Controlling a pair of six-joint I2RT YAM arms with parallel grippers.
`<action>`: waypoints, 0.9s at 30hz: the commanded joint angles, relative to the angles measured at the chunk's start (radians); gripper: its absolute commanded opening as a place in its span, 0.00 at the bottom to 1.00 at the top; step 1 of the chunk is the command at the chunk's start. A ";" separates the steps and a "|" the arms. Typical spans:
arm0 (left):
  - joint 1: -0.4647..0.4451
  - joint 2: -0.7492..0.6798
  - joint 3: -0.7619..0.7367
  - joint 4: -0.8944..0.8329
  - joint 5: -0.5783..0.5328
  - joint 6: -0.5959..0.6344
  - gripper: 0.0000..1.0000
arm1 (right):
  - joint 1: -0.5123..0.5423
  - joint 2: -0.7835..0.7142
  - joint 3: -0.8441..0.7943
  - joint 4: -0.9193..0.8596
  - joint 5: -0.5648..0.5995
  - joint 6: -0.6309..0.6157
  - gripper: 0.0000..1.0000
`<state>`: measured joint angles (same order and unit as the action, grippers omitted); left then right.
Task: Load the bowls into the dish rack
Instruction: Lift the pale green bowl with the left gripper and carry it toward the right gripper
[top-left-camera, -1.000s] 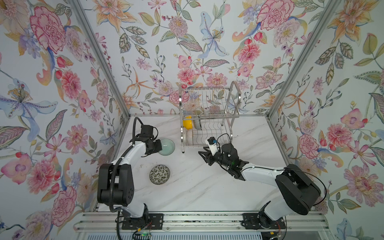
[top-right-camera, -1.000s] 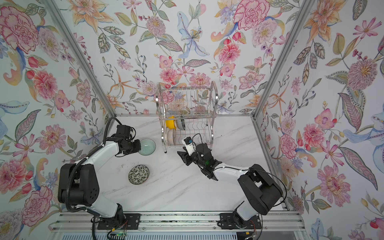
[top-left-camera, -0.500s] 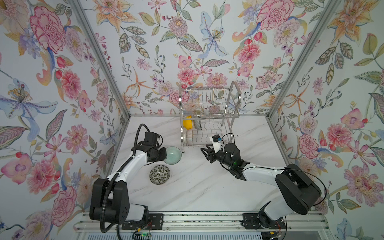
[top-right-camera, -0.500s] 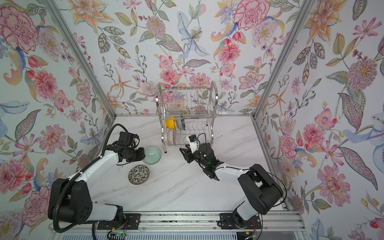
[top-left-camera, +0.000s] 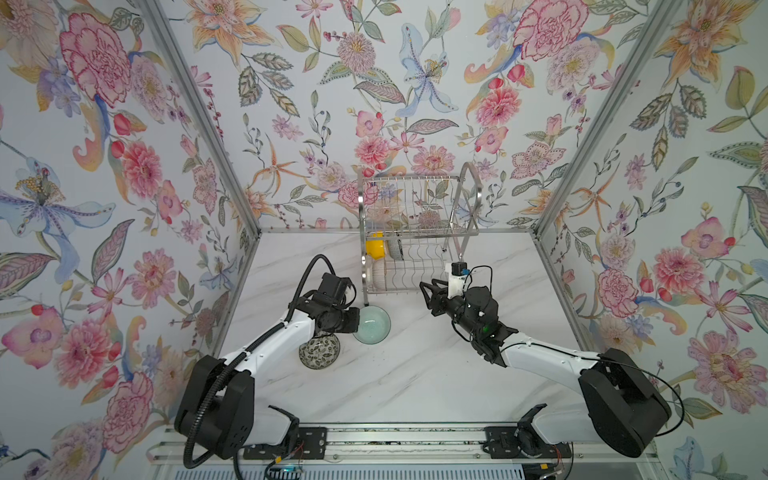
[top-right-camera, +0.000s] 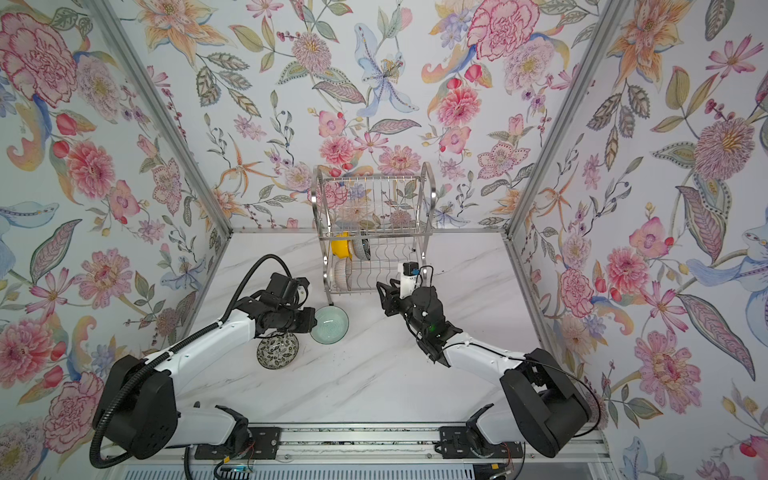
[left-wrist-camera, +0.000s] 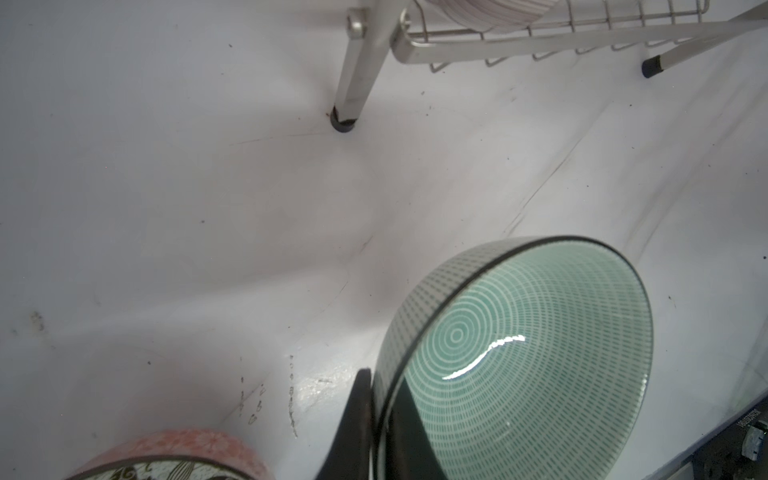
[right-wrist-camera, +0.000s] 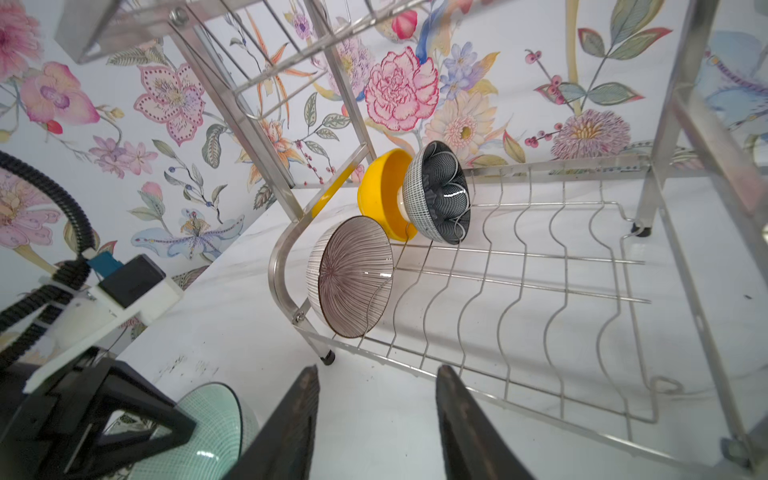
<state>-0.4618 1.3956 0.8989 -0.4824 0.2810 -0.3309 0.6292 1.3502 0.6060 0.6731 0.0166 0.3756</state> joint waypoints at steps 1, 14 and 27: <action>-0.041 0.038 0.010 0.063 0.001 -0.019 0.03 | -0.008 -0.060 -0.033 -0.086 0.058 0.020 0.47; -0.156 0.204 0.081 0.090 0.000 -0.007 0.04 | -0.038 -0.211 -0.046 -0.281 0.103 -0.008 0.48; -0.183 0.233 0.117 0.053 0.009 0.018 0.19 | -0.040 -0.224 0.020 -0.423 0.039 -0.099 0.48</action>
<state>-0.6353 1.6291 0.9783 -0.4160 0.2821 -0.3328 0.5930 1.1477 0.5793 0.3149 0.0853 0.3275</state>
